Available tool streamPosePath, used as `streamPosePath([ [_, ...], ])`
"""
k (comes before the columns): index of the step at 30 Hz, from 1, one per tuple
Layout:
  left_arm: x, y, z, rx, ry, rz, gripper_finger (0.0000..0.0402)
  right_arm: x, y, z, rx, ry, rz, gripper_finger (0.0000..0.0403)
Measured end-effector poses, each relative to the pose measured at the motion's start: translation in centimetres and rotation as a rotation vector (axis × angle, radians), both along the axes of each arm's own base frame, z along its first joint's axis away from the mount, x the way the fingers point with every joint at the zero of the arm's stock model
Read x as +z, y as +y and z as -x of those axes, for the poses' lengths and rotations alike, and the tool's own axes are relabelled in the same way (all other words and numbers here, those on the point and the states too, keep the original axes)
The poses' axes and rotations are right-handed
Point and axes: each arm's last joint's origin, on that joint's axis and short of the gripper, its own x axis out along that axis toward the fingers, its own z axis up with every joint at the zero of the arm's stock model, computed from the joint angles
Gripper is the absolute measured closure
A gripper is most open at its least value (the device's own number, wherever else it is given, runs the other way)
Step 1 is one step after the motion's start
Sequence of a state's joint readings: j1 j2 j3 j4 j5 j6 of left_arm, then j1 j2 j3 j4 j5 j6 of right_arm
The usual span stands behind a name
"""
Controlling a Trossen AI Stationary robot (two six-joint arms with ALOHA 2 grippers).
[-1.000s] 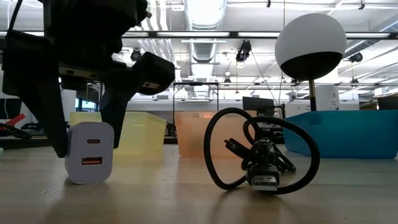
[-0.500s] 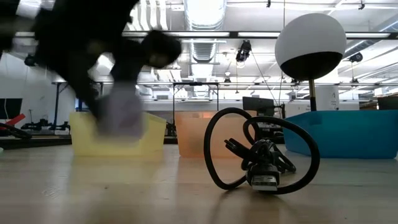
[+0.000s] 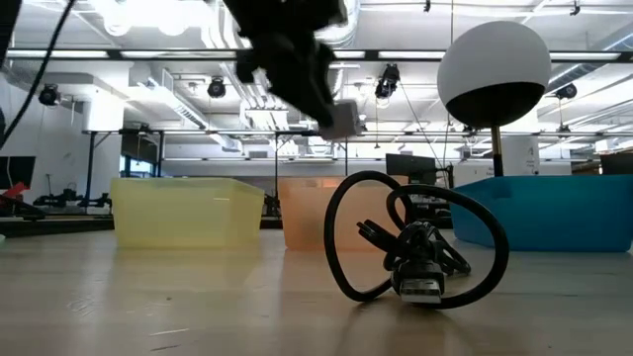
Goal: Pick and place items into bin
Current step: Put the purple charger adapter into the orange bin, then put the white charger cable into the yellow bin
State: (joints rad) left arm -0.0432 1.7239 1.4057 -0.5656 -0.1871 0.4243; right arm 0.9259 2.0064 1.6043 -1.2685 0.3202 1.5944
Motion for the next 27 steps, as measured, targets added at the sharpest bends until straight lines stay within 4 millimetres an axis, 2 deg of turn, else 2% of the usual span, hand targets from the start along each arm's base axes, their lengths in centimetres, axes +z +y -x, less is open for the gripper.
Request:
streamPosePath([
  [3,-0.5,2.5,-0.9,0.070,0.003,0.053,0.0292,0.0,0.3,0.6,-0.018,-0.004,0.001,0.0143],
  [5,-1.2,3.3,-1.6,0.103,0.008,0.063,0.0274,0.0,0.5,0.8,-0.017,-0.005,0.000,0.0143],
  [10,-3.2,3.2,-3.6,0.125,0.062,0.086,0.0203,-0.1,0.4,0.8,-0.018,-0.002,0.004,0.0143],
  [14,-3.6,2.8,-3.6,0.167,0.128,0.113,0.0169,-0.1,0.5,0.9,-0.017,0.000,0.005,0.0142],
  [16,-2.8,2.3,-2.9,0.202,0.181,0.126,0.0164,-0.1,0.4,0.8,-0.016,-0.002,0.011,0.0143],
  [19,-0.5,1.2,-0.7,0.230,0.229,0.167,0.0167,-0.2,0.2,0.8,0.008,-0.021,0.056,0.0143],
  [23,2.2,-1.0,2.9,0.174,0.227,0.210,0.0188,-0.7,-0.5,0.4,0.047,-0.030,0.120,0.0142],
  [27,3.9,-3.4,6.4,0.118,0.211,0.244,0.0207,-1.3,-1.4,-0.1,0.093,0.010,0.156,0.0142],
])
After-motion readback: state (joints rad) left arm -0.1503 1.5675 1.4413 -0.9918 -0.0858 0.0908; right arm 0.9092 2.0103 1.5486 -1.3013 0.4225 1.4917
